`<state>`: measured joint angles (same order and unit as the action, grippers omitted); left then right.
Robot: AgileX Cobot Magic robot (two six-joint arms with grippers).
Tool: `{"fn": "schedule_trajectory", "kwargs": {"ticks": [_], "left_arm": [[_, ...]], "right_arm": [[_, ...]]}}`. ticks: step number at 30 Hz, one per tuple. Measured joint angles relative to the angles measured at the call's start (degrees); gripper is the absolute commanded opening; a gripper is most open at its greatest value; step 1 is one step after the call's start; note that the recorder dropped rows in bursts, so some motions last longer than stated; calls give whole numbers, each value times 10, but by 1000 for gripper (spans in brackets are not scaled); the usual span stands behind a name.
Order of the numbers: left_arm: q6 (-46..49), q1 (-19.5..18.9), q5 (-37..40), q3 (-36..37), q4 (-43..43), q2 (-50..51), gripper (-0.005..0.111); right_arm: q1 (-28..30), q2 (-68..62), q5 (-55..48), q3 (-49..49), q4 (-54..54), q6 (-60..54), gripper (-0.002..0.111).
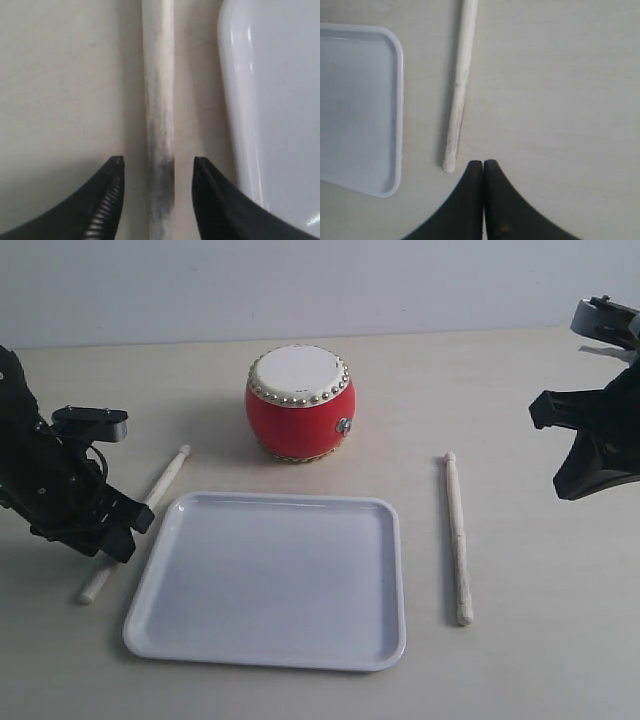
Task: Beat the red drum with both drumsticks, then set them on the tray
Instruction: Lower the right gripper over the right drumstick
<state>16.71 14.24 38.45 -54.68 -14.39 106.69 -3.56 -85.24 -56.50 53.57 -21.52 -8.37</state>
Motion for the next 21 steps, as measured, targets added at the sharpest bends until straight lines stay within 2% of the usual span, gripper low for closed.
{"fn": "schedule_trajectory", "kwargs": {"ticks": [10, 13, 17, 20, 21], "left_arm": [[2, 0, 2, 0, 0, 0, 43], [2, 1, 0, 6, -1, 0, 43], [2, 1, 0, 12, -4, 0, 43], [2, 1, 0, 12, -4, 0, 43], [2, 1, 0, 12, -4, 0, 43]], "right_arm": [[0, 0, 1, -4, 20, 53, 0], [0, 10, -1, -37, -3, 58, 0], [-3, 43, 61, -102, -14, 84, 0], [-38, 46, 79, -106, -15, 101, 0], [-75, 46, 99, -106, -15, 120, 0]]}}
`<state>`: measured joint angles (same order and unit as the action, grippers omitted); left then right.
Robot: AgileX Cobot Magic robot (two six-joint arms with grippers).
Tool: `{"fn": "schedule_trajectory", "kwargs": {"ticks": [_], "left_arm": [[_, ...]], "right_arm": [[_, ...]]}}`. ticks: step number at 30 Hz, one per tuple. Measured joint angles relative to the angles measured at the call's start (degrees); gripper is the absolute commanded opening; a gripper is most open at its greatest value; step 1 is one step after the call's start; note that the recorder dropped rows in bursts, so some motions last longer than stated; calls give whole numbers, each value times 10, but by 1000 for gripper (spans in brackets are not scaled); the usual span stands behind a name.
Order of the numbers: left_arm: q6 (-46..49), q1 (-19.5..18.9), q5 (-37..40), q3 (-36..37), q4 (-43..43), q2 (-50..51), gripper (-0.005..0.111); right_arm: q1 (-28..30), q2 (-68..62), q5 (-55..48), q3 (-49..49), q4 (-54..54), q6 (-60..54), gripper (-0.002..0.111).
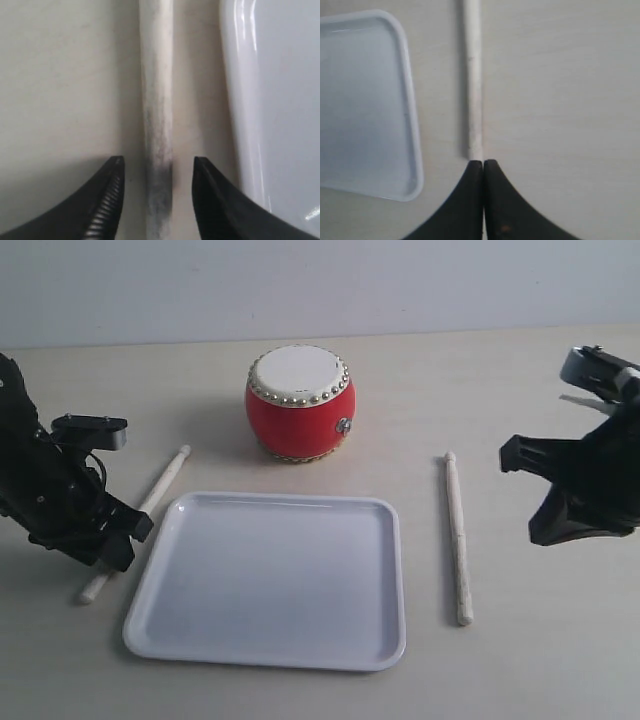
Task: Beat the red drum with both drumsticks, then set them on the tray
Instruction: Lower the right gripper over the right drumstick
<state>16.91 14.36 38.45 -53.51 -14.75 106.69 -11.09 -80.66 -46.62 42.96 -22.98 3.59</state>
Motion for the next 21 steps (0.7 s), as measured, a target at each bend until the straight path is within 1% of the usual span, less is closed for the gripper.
{"fn": "schedule_trajectory", "kwargs": {"ticks": [1, 2, 3, 5, 6, 9, 18, 21], "left_arm": [[0, 0, 0, 0, 0, 0, 43], [0, 0, 0, 0, 0, 0, 43], [0, 0, 0, 0, 0, 0, 43], [0, 0, -1, 0, -1, 0, 43], [0, 0, -1, 0, -2, 0, 43], [0, 0, -1, 0, -3, 0, 43], [0, 0, -5, 0, -18, 0, 43], [0, 0, -5, 0, -20, 0, 43]], "right_arm": [[-23, 0, 14, 0, 3, 14, 0], [-70, -3, 37, 3, 22, 53, 0], [-103, -15, 47, 13, 56, 93, 0], [-146, -53, 49, 46, 127, 163, 0], [-157, -75, 43, 66, 155, 184, 0], [-167, -126, 14, 100, 187, 211, 1], [-169, -155, 17, 100, 188, 224, 29], [-169, -163, 19, 100, 188, 237, 31]]}}
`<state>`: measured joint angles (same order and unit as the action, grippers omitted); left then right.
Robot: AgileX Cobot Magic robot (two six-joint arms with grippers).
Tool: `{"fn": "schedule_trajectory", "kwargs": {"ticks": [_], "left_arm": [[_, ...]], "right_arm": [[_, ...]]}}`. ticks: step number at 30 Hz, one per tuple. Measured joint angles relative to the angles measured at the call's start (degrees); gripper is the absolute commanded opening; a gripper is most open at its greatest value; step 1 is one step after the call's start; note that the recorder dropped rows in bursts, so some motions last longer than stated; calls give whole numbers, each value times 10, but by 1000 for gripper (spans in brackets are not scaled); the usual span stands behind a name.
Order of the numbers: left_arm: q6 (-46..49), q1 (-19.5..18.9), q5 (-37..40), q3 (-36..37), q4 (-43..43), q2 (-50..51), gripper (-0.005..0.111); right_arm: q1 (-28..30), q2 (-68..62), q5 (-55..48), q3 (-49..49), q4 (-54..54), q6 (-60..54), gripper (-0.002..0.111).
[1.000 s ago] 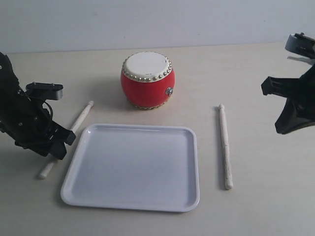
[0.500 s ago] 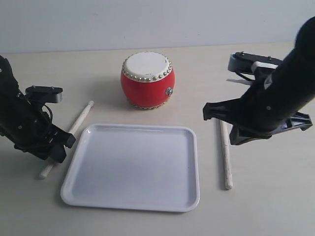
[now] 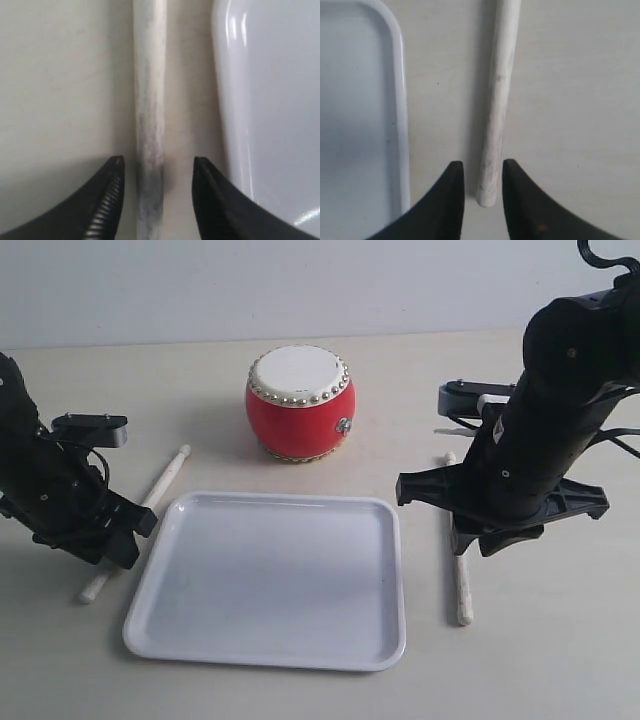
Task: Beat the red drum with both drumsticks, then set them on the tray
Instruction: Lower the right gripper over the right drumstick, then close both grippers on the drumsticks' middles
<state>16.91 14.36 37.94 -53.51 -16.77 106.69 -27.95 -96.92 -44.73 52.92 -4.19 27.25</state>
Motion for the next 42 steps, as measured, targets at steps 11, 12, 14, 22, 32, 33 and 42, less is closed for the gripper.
{"fn": "schedule_trajectory", "kwargs": {"ticks": [11, 12, 14, 22, 32, 33, 42], "left_arm": [[0, 0, -1, 0, -1, 0, 43], [0, 0, -1, 0, -2, 0, 43], [0, 0, -2, 0, -2, 0, 43], [0, 0, -4, 0, -2, 0, 43], [0, 0, -7, 0, -2, 0, 43], [0, 0, -8, 0, -2, 0, 43], [0, 0, -8, 0, -2, 0, 43]], "right_arm": [[0, -39, 20, 0, 0, 11, 31], [0, -40, 27, 0, 0, 12, 31], [0, -40, 34, 0, 3, 13, 31], [0, -52, 18, 0, 56, 60, 31], [0, -53, 42, 0, 26, 71, 31], [0, -53, 42, 0, 27, 72, 31], [0, -64, 45, 0, 36, 99, 31]]}}
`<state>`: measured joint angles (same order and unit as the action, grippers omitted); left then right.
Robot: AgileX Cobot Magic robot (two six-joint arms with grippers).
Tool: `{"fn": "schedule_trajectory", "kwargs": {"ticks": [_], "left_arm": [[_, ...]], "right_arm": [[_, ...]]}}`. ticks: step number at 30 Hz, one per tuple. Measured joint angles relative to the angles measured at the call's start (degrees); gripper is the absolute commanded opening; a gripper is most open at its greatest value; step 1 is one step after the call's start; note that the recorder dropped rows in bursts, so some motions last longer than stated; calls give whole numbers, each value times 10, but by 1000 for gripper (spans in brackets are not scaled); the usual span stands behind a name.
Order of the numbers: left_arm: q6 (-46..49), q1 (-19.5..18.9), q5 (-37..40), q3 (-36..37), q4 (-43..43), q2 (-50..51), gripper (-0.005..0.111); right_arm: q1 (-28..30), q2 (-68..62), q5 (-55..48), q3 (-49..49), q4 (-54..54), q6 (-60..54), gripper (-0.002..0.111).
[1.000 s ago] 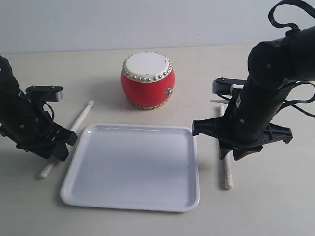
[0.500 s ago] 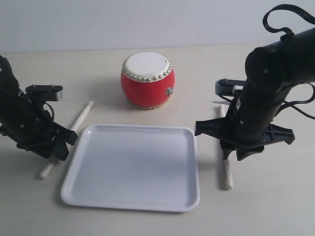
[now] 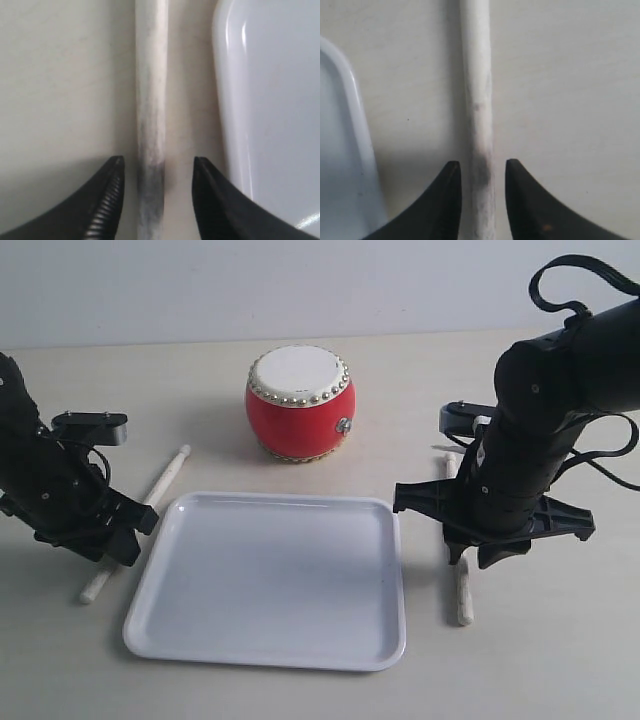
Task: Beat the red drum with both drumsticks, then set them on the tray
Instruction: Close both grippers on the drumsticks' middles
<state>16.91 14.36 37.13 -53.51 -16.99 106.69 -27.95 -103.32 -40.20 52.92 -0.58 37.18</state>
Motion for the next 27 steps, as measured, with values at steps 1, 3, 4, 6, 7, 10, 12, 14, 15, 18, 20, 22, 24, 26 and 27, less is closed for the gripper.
{"fn": "schedule_trajectory", "kwargs": {"ticks": [1, 3, 4, 6, 7, 10, 12, 14, 15, 18, 20, 22, 24, 26, 27], "left_arm": [[0, 0, 0, 0, 0, 0, 43], [0, 0, 0, 0, 0, 0, 43], [0, 0, 0, 0, 0, 0, 43], [0, 0, 0, 0, 0, 0, 43], [0, 0, 0, 0, 0, 0, 43], [0, 0, 0, 0, 0, 0, 43], [0, 0, 0, 0, 0, 0, 43], [0, 0, 0, 0, -1, 0, 43], [0, 0, 0, 0, -1, 0, 43], [0, 0, 0, 0, -1, 0, 43], [0, 0, 2, 0, -1, 0, 43], [0, 0, 2, 0, -1, 0, 43], [0, 0, 3, 0, -1, 0, 43], [0, 0, 3, 0, -1, 0, 43], [0, 0, 3, 0, -1, 0, 43]], "right_arm": [[0, -5, 0, 0, 0, 2, 31], [0, -13, 0, 0, 0, 2, 31], [0, -14, 0, 0, 0, 2, 31], [0, -15, 0, 0, 0, 2, 31], [0, -15, 0, 0, 0, 4, 31], [0, -15, 0, 0, 0, 5, 31], [0, -15, 0, 0, 0, 5, 31], [0, -16, 0, 0, 0, 5, 31], [0, -18, 0, 0, 0, 5, 31], [0, -30, 0, 0, -8, 5, 31], [0, -35, 0, 0, -16, 5, 31], [0, -36, 1, 0, -19, 5, 31], [0, -36, 4, 0, -19, 5, 29], [0, -36, 4, 0, -21, 5, 26], [0, -36, 4, 0, -22, 5, 24]]}}
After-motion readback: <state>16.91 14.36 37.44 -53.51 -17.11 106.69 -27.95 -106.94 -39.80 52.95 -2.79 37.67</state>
